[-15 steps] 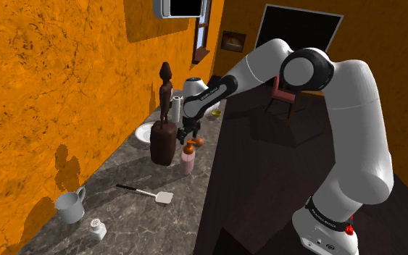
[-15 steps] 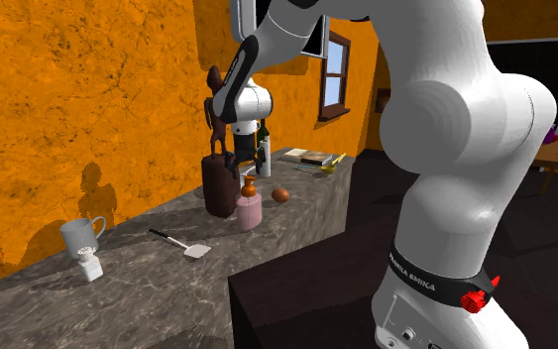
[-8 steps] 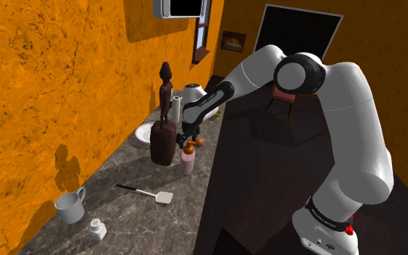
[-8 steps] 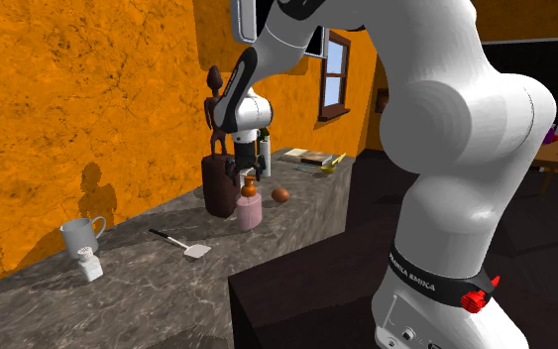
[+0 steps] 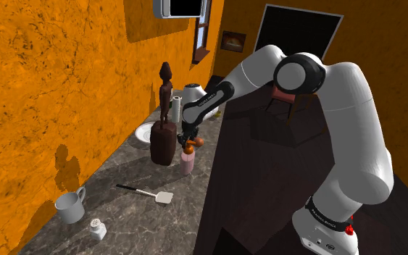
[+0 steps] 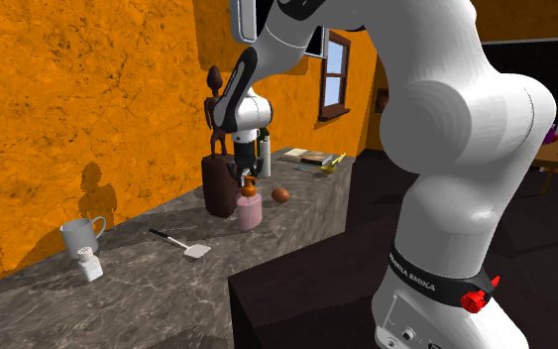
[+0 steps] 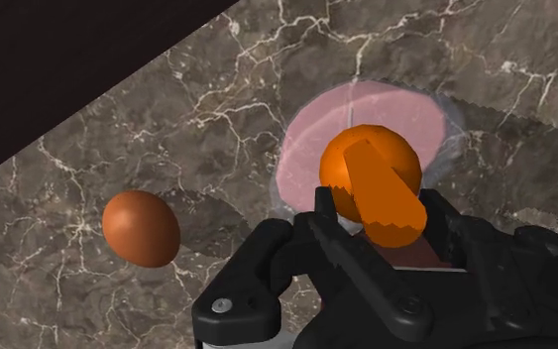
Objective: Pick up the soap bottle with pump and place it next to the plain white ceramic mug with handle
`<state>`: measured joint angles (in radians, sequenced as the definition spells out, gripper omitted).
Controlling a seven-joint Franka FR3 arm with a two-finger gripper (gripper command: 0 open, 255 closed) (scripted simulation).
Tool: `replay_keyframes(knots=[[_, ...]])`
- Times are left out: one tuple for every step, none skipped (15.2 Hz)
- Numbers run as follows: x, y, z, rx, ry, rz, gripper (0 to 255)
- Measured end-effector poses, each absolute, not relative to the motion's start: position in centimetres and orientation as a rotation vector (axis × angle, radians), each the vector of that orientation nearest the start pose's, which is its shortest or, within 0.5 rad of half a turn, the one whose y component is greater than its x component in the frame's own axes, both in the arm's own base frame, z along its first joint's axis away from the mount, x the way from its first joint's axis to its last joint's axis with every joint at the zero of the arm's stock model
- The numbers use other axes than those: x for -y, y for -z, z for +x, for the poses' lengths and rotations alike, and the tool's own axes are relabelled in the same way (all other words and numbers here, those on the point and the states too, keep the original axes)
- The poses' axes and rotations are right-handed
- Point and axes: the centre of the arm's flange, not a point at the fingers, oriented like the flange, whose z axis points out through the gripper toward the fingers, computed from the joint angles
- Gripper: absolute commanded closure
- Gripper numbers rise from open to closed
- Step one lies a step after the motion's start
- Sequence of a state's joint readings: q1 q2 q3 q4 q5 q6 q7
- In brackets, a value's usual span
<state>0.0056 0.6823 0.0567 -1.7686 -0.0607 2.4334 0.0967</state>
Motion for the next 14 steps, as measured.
replay_keyframes(knots=[[-3.8, -17.6, 65.7, -0.001, -0.023, -3.146, 255], [-3.9, -17.6, 65.7, -0.002, -0.023, -3.146, 255], [-3.9, -17.6, 65.7, -0.002, -0.022, -3.146, 255], [-3.9, -17.7, 65.7, -0.002, -0.021, -3.147, 255], [-3.9, -17.7, 65.7, -0.002, -0.019, -3.146, 255], [-3.9, -17.7, 65.7, -0.002, -0.019, -3.147, 255], [-3.9, -17.7, 65.8, -0.001, -0.017, -3.146, 255], [-3.9, -17.9, 65.7, -0.001, -0.019, -3.146, 255], [-3.8, -18.3, 65.7, -0.001, -0.020, -3.146, 255], [-3.8, -18.6, 65.7, -0.001, -0.024, -3.146, 255], [-3.8, -18.9, 65.6, -0.001, -0.028, -3.146, 255], [-3.8, -19.3, 65.6, -0.001, -0.030, -3.146, 255], [-3.9, -19.9, 65.6, 0.000, -0.031, -3.146, 255], [-3.9, -20.4, 65.7, 0.000, -0.031, -3.146, 255]])
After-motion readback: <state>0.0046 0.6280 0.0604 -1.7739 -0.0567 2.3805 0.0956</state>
